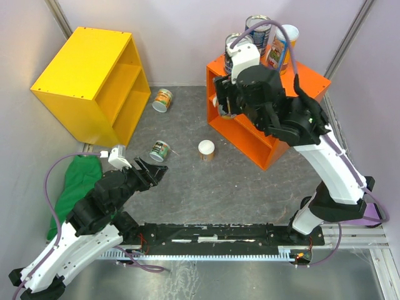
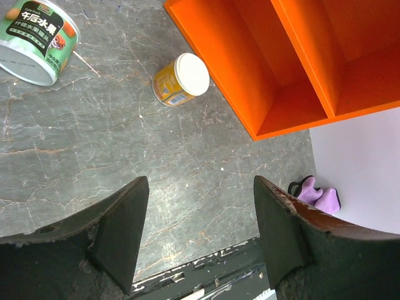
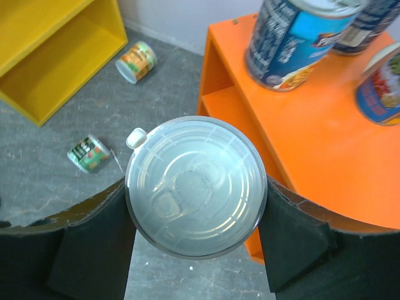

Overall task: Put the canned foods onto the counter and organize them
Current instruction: Place the canned food on the counter.

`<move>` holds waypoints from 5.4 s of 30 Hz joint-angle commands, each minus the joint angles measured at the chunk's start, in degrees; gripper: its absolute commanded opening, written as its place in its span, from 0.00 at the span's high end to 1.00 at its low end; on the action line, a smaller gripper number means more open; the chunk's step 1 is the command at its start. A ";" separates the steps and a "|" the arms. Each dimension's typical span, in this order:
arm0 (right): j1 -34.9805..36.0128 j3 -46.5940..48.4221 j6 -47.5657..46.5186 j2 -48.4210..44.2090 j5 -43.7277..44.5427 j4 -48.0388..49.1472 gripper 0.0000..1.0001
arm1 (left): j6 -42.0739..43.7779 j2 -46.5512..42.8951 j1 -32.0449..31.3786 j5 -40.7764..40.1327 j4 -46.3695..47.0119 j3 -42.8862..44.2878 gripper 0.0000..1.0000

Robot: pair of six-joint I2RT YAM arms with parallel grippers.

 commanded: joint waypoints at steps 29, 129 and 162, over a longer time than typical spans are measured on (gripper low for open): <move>-20.80 10.59 -2.83 -0.28 -2.70 7.31 0.98 | 2.55 4.29 -0.08 -0.14 3.83 3.18 0.26; -25.24 -5.46 5.54 -10.31 -11.84 4.93 0.00 | 5.84 21.66 0.20 -10.24 7.26 12.59 0.19; -12.49 -43.22 10.49 -36.19 -13.96 13.54 0.01 | 29.97 81.19 29.03 0.37 37.42 38.79 0.17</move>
